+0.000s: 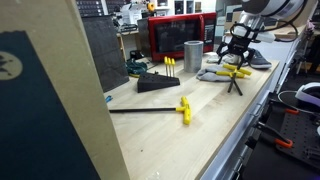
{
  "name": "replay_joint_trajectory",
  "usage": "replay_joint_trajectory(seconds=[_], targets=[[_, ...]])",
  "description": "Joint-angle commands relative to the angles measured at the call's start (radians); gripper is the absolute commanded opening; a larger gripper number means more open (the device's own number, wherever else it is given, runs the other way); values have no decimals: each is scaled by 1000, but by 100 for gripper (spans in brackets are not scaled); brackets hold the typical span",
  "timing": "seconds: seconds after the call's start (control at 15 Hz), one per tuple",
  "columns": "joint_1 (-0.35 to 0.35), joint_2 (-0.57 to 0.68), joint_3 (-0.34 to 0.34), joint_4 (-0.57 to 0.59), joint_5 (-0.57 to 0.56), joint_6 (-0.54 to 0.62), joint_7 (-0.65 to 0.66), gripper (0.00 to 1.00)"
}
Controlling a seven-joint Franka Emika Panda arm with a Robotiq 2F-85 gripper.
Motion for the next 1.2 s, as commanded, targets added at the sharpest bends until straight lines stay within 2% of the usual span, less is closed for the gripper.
replay_joint_trajectory(seconds=[0.0, 0.6, 0.67, 0.73, 0.93, 1.13], targets=[[9, -2, 10, 0, 41, -37, 71, 100], [-4, 45, 26, 1, 17, -4, 201, 100], [-5, 56, 25, 0, 13, 2, 209, 75], [-6, 69, 24, 0, 9, 10, 211, 74], [-7, 94, 22, 4, 3, 29, 223, 49], [-9, 86, 25, 11, -5, 26, 242, 31]])
